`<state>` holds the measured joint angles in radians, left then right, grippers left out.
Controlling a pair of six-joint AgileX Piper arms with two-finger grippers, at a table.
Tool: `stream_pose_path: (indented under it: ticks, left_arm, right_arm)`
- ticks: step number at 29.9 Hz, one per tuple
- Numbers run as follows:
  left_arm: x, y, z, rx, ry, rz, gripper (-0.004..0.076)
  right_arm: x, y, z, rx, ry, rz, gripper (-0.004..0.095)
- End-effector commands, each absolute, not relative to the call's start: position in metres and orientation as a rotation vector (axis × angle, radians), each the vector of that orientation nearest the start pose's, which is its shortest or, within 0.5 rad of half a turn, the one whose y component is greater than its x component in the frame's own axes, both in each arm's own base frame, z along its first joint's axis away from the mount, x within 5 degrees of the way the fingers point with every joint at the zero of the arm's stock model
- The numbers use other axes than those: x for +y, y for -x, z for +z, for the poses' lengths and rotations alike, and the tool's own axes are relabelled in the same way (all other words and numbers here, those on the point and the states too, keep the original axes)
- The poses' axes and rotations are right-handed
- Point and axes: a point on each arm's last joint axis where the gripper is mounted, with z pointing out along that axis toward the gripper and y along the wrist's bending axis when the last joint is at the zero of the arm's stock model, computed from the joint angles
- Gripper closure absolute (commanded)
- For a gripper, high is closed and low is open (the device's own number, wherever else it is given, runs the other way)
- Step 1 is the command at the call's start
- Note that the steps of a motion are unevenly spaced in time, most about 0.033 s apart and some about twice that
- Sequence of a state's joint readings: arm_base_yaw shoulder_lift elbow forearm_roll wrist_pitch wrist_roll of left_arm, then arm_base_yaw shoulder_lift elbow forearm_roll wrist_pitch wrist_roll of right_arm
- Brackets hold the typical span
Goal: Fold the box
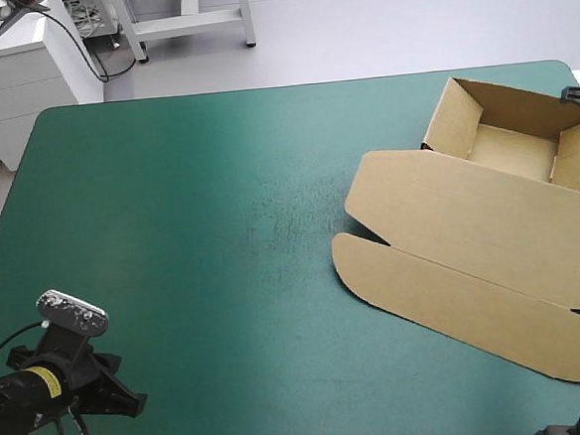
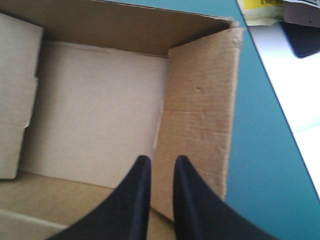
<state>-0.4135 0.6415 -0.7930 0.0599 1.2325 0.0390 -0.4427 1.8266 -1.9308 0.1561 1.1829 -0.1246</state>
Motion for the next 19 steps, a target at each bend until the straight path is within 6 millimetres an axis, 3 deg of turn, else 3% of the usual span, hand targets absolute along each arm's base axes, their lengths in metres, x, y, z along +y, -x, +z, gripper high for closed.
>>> stream_pose_path:
  ticks: [1,5,11,15,19]
  left_arm:
    - [-0.031,-0.082,0.336,2.442,-0.56,-0.078,0.0732]
    - [-0.031,-0.082,0.336,2.44,-0.559,-0.079,0.0732]
    - [-0.031,-0.082,0.336,2.438,-0.556,-0.082,0.0732]
    - [-0.031,-0.082,0.336,2.444,-0.522,-0.092,0.0732]
    - [-0.032,-0.084,0.327,2.392,-0.516,-0.107,0.0732]
  right_arm:
    - [-0.139,-0.347,0.426,2.394,-0.283,0.058,0.0913]
    - [-0.113,-0.344,0.434,2.393,-0.181,0.18,0.0913]
    - [-0.058,-0.332,0.435,2.431,0.021,0.185,0.0913]
    - [-0.019,-0.312,0.426,2.417,0.133,0.213,0.0912]
    - [0.009,-0.275,0.414,2.366,0.233,0.224,0.0912]
